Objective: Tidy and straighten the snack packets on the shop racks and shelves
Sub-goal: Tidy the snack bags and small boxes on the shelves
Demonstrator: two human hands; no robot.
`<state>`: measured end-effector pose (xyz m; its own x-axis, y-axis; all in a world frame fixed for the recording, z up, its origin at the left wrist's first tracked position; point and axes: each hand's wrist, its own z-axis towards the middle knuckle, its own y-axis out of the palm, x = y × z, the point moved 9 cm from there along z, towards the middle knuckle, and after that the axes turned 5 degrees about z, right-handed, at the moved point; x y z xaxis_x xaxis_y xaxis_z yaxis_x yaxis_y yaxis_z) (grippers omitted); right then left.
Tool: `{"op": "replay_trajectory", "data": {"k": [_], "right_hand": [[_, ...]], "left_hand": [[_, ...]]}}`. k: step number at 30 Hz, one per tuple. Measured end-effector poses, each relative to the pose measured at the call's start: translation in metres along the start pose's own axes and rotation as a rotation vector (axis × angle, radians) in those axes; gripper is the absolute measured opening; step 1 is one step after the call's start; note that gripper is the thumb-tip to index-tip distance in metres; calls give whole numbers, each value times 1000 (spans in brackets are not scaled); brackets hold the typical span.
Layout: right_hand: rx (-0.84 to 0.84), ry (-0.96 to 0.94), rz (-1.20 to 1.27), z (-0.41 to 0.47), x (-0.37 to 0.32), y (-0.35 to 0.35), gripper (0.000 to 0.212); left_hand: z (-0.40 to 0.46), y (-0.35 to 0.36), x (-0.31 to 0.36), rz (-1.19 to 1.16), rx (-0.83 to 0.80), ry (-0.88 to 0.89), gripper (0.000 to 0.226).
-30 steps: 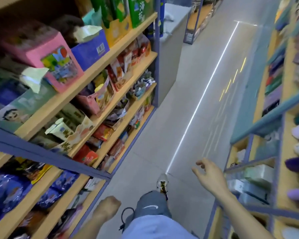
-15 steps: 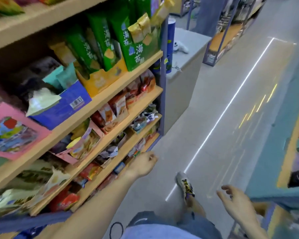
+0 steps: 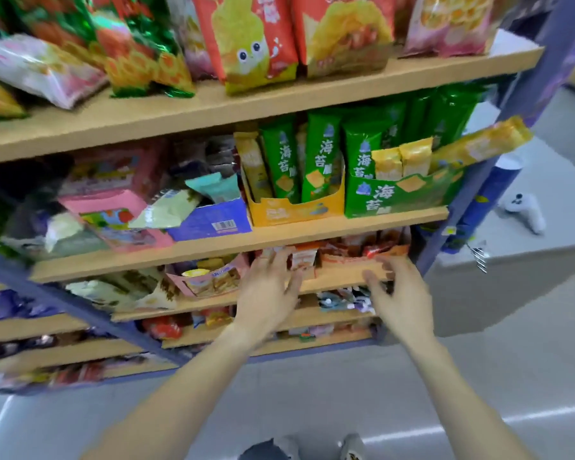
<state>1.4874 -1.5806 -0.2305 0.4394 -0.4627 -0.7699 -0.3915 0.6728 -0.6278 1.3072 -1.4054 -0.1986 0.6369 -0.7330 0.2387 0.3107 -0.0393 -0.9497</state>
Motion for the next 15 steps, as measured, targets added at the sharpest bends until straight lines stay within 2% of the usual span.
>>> {"op": "replay_trajectory", "data": {"k": [4,9,15], "right_hand": [[51,-186,82,46,-59,-19,40],[57,-232,117,64,-85,-17,44],[101,-198,149,65,-81,-32,44]], "left_hand": [[40,-49,15,-3,192,-45,46],[62,-63,17,-49,195,-60,48],[69,-64,27,-126,221,-14,50]]}}
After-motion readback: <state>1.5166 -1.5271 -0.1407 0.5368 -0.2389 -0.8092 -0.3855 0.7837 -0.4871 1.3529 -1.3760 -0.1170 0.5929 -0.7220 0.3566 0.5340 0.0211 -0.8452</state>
